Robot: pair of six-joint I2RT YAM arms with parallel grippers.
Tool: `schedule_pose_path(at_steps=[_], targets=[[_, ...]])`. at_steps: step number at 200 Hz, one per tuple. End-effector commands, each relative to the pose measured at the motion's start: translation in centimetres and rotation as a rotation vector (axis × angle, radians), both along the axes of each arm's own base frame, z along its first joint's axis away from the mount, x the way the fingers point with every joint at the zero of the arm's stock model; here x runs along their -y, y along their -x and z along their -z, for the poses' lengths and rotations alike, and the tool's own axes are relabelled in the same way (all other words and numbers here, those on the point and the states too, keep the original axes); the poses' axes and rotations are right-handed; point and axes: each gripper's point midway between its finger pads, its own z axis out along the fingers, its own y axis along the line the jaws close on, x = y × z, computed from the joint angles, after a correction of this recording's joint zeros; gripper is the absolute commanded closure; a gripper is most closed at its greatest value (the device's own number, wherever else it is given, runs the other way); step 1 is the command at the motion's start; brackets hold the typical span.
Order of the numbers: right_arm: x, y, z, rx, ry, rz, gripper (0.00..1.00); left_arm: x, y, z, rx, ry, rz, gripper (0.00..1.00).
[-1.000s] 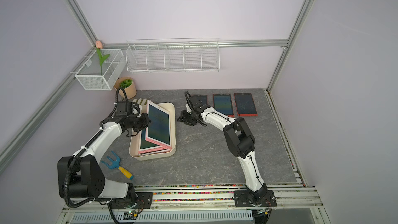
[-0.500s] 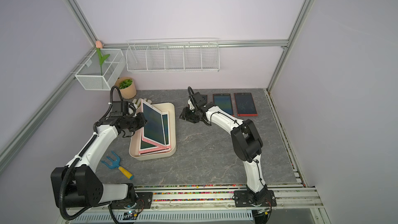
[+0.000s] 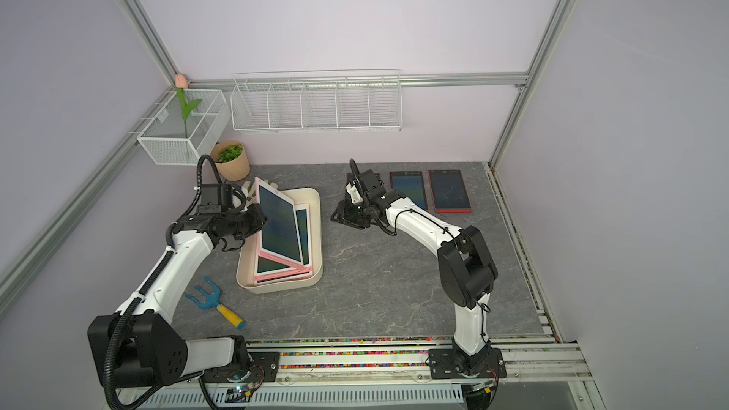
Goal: Take out the writing tablet from the storage box
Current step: Pick up the writing tablet from the storage box.
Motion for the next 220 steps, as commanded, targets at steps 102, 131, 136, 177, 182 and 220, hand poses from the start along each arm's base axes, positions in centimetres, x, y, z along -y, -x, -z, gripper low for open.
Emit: schedule_pose_path(at_steps=[102,131,136,177,182,220], targets=[[0.6,5.8,-1.2,-0.037,-0.139,-0.108,0.48,2.0,-0.8,-9.0,0.221,0.172,0.039,1.00],[0.9,6.4,-1.5,-0.050,-0.180,-0.105,0.48,3.8,-0.8,-10.8,0.256,0.325,0.083,1.00],[1.0,6.5,-1.6,-0.050,-0.190,-0.103,0.48,4.1,-0.8,-11.0,0.262,0.352,0.092,1.00],[3.7,7.2,-2.6,-0.032,-0.218,-0.029,0.48,4.6,-0.2,-11.9,0.276,0.436,0.081,1.00],[4.1,7.3,-2.6,-0.037,-0.221,-0.018,0.48,4.6,-0.1,-11.9,0.277,0.438,0.071,1.00],[6.9,7.8,-2.9,-0.060,-0.303,0.100,0.44,5.8,0.6,-11.6,0.274,0.503,0.063,1.00]])
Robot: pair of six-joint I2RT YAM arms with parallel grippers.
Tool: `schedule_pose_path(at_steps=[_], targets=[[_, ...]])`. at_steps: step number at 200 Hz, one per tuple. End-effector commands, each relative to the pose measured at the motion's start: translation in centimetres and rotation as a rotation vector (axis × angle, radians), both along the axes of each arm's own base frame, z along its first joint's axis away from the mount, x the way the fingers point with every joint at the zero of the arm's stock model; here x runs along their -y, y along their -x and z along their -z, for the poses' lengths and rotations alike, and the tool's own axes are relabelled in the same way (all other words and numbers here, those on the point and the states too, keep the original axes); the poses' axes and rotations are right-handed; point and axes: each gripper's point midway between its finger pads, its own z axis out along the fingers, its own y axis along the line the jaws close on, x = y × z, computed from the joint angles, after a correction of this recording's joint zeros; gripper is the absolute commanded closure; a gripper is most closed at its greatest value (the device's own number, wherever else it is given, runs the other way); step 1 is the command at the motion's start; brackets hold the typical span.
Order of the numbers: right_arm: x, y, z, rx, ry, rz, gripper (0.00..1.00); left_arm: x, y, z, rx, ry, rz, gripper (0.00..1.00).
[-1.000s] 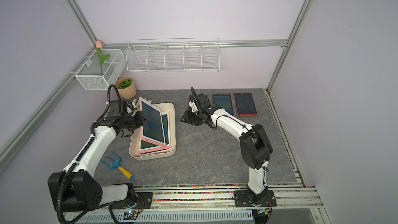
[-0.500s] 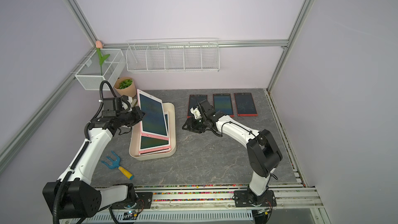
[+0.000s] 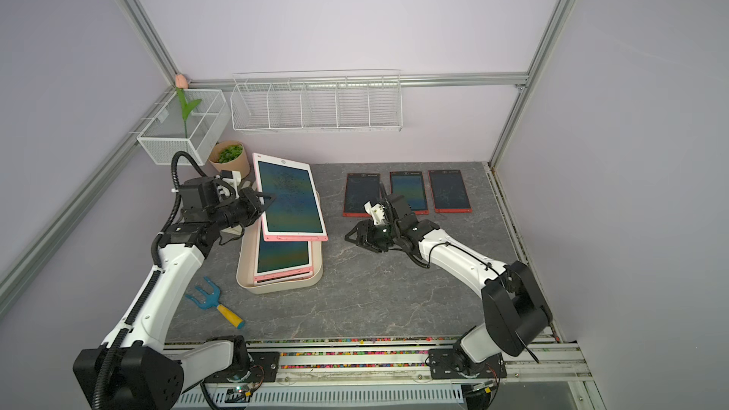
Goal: Take out the writing tablet from the storage box
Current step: Pick up the writing tablet from the storage box, then place the writing tablet at the center of the board.
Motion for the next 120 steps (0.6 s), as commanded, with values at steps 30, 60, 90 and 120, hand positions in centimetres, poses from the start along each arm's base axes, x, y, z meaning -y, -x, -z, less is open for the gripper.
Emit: schedule_pose_path(at_steps=[30,60,90,120], targets=[[3.4,1.3,-0.3,-0.037,-0.077,0.154,0.44,4.1,0.6,-1.2,0.058,0.111,0.042,1.00],[5.6,3.3,-0.3,-0.037,-0.087,0.205,0.40,6.6,0.7,-1.2,0.070,0.137,0.045,1.00],[7.4,5.5,0.1,-0.042,-0.101,0.246,0.36,8.5,1.2,-0.6,0.068,0.168,0.030,1.00],[8.6,7.0,0.1,-0.035,-0.139,0.278,0.31,10.7,2.0,0.7,0.052,0.216,0.017,1.00]])
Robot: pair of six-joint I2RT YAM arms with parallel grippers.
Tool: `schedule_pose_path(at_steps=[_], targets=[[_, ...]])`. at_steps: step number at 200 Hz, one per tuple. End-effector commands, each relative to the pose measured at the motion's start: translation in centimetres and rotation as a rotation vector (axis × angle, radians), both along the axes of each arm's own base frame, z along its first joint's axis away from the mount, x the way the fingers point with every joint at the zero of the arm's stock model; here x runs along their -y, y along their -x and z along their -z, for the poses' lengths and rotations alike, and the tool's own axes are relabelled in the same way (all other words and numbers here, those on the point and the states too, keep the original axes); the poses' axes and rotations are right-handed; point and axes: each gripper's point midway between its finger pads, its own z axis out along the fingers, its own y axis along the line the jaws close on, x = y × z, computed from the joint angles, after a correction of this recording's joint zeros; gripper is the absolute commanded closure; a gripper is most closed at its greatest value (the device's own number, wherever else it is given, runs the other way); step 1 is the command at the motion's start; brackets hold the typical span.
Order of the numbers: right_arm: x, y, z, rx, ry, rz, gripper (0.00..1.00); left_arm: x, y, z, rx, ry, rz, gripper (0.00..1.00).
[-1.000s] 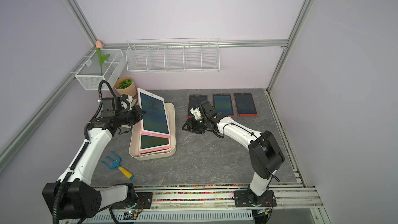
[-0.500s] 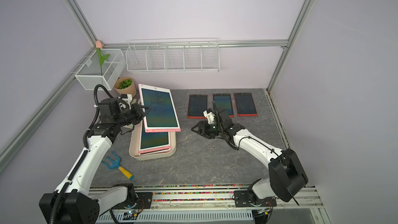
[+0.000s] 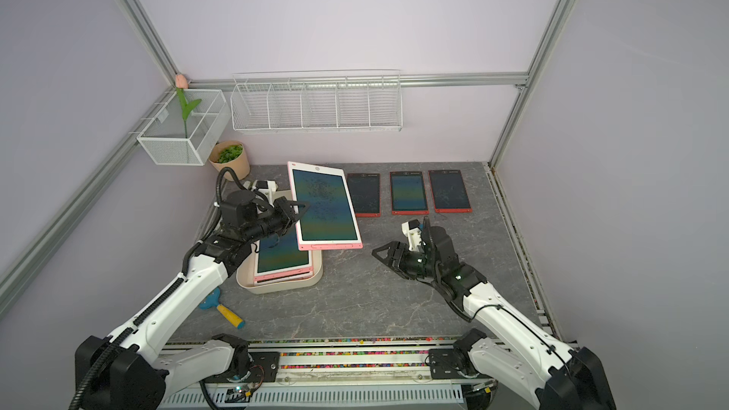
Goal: Take out the writing tablet from the storage box
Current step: Place the writing tablet at the center of the board.
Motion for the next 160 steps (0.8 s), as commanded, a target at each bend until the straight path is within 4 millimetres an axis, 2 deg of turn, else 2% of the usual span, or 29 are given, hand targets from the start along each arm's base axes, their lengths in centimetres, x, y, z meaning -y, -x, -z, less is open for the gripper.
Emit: schedule_pose_path(at_steps=[1,35,80,122,160], targets=[[1.0,0.8,0.7,-0.059,-0.030,0.059,0.31,1.1,-0.4,-1.5,0.050,0.090,-0.062,1.00],[1.5,1.4,0.8,-0.043,-0.059,0.079,0.30,4.5,0.9,-0.4,0.034,0.145,-0.028,1.00],[1.9,1.6,0.6,-0.017,-0.103,0.109,0.29,7.8,1.9,0.4,0.033,0.148,-0.005,1.00],[1.6,1.0,0.9,-0.025,-0.097,0.125,0.30,8.8,1.4,1.3,0.017,0.175,-0.015,1.00],[1.0,0.5,1.0,-0.028,-0.101,0.130,0.35,8.9,1.1,1.4,0.010,0.202,-0.031,1.00]])
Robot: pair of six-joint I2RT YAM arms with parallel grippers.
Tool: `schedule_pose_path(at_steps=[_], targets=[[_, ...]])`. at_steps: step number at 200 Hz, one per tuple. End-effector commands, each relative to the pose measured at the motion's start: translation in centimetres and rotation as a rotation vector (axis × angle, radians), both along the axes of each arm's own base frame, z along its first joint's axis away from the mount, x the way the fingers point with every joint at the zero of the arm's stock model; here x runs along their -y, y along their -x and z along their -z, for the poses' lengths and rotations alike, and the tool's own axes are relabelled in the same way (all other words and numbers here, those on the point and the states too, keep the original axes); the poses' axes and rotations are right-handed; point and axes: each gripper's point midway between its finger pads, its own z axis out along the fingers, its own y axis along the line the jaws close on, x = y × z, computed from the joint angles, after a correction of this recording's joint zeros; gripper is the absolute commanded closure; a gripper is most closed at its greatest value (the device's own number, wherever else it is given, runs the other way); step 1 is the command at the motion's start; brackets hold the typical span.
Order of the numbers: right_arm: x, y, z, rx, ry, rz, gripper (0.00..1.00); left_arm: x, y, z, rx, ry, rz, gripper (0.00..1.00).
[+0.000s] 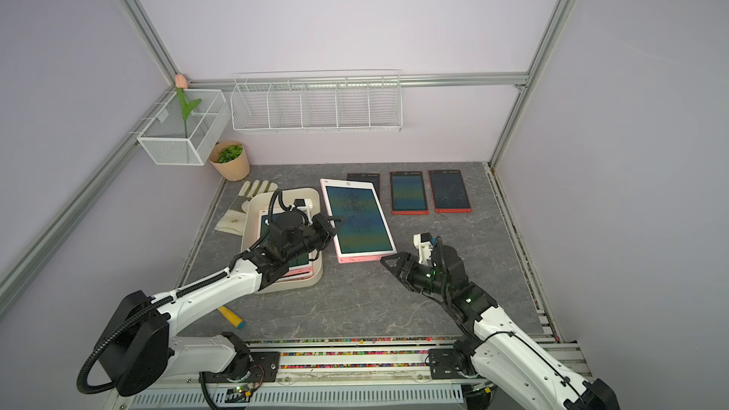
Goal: Take out the writing tablet from the storage box
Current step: Place the writing tablet at the center of the board.
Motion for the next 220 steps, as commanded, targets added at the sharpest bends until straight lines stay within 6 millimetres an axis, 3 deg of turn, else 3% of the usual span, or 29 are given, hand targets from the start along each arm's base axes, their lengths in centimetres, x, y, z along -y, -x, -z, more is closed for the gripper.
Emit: schedule_pose_path(at_steps=[1,43,79,139,220], targets=[[-0.4,-0.6,-0.3,-0.020,-0.040,0.031,0.35,0.3,-0.6,-3.0,0.062,0.098,-0.030,1.00],[-0.7,-2.0,-0.7,0.012,-0.072,0.074,0.45,0.6,-0.6,-2.7,0.048,0.116,-0.016,1.00],[-1.1,-3.0,-2.4,0.058,-0.094,0.082,0.48,1.4,-0.7,-2.0,0.025,0.148,0.005,1.00],[-1.4,-4.0,-3.3,0.101,-0.117,0.099,0.54,2.2,-0.6,-1.3,-0.002,0.195,0.022,1.00],[-0.4,-5.0,-5.1,0.173,-0.114,0.165,0.58,4.3,0.2,-0.1,-0.033,0.226,0.070,1.00]])
